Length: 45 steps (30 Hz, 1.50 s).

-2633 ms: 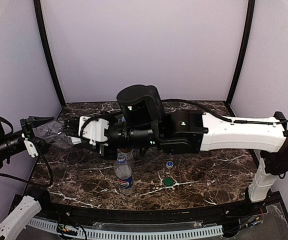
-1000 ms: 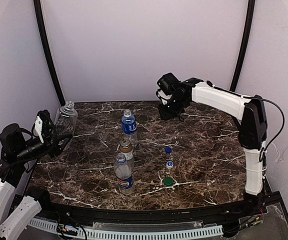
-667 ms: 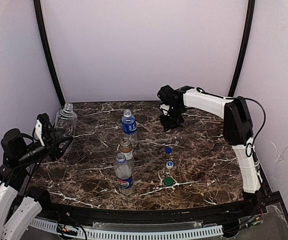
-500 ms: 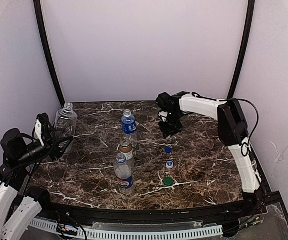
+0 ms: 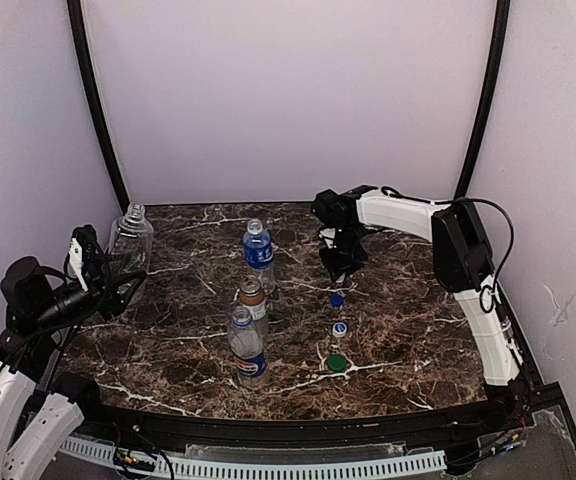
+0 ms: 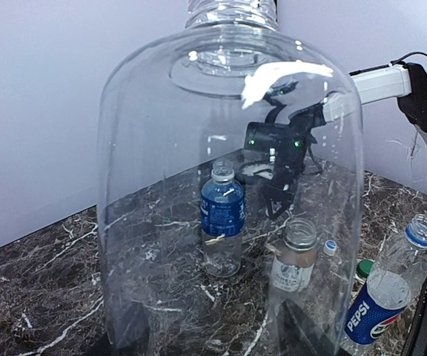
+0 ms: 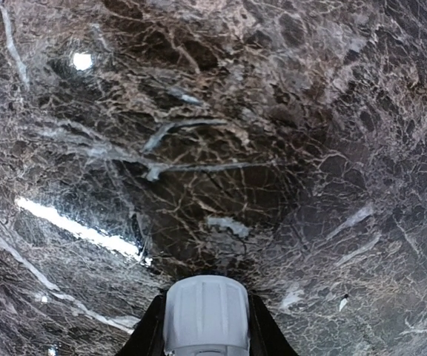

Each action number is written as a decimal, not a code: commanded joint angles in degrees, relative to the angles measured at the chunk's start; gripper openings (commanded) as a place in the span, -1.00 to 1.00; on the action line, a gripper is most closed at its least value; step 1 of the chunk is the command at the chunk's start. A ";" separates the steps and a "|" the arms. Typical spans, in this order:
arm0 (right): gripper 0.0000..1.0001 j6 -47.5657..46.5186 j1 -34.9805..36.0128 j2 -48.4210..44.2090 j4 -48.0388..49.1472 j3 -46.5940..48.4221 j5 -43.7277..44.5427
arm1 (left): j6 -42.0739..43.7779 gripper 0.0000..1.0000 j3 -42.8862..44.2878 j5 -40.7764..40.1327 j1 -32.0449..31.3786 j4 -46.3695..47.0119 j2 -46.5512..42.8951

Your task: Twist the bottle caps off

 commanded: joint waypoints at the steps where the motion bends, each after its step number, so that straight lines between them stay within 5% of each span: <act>1: -0.22 -0.27 0.63 0.98 -1.50 1.09 0.11 | 0.64 -0.33 -0.25 1.12 0.39 1.42 0.17; 5: 0.62 -0.90 0.62 0.01 -0.97 2.16 -2.12 | 1.11 -0.33 -0.04 1.58 0.42 1.43 0.26; 8: 0.81 -1.57 0.62 -2.87 -0.40 3.33 -1.12 | 2.07 -0.33 0.38 2.60 0.43 0.99 0.34; 14: 0.79 -3.47 2.18 -16.97 4.46 4.49 5.98 | 4.40 -0.32 2.32 10.01 0.40 0.38 1.04; 17: 0.73 -10.66 7.62 -27.62 17.63 -2.46 6.98 | 4.94 -0.32 3.37 14.94 0.41 0.71 1.78; 21: 0.76 -25.03 20.01 -41.21 47.92 -18.85 -8.96 | 5.94 -0.30 4.76 20.74 0.27 1.16 2.41; 25: 0.79 -20.10 25.19 -40.56 68.42 -23.42 -25.73 | 6.27 -0.30 5.38 22.29 0.05 1.19 2.67; 33: 0.72 -15.21 31.77 -25.40 68.97 -5.20 -33.21 | 6.83 -0.30 5.96 22.87 0.06 0.64 2.20; 40: 0.31 -15.76 33.13 -22.70 67.72 -3.67 -33.57 | 7.33 -0.29 5.35 23.18 0.02 0.54 1.97; 45: 0.24 -15.75 33.11 -21.68 66.92 -3.70 -34.05 | 6.38 -0.29 5.25 22.76 -0.12 2.41 2.37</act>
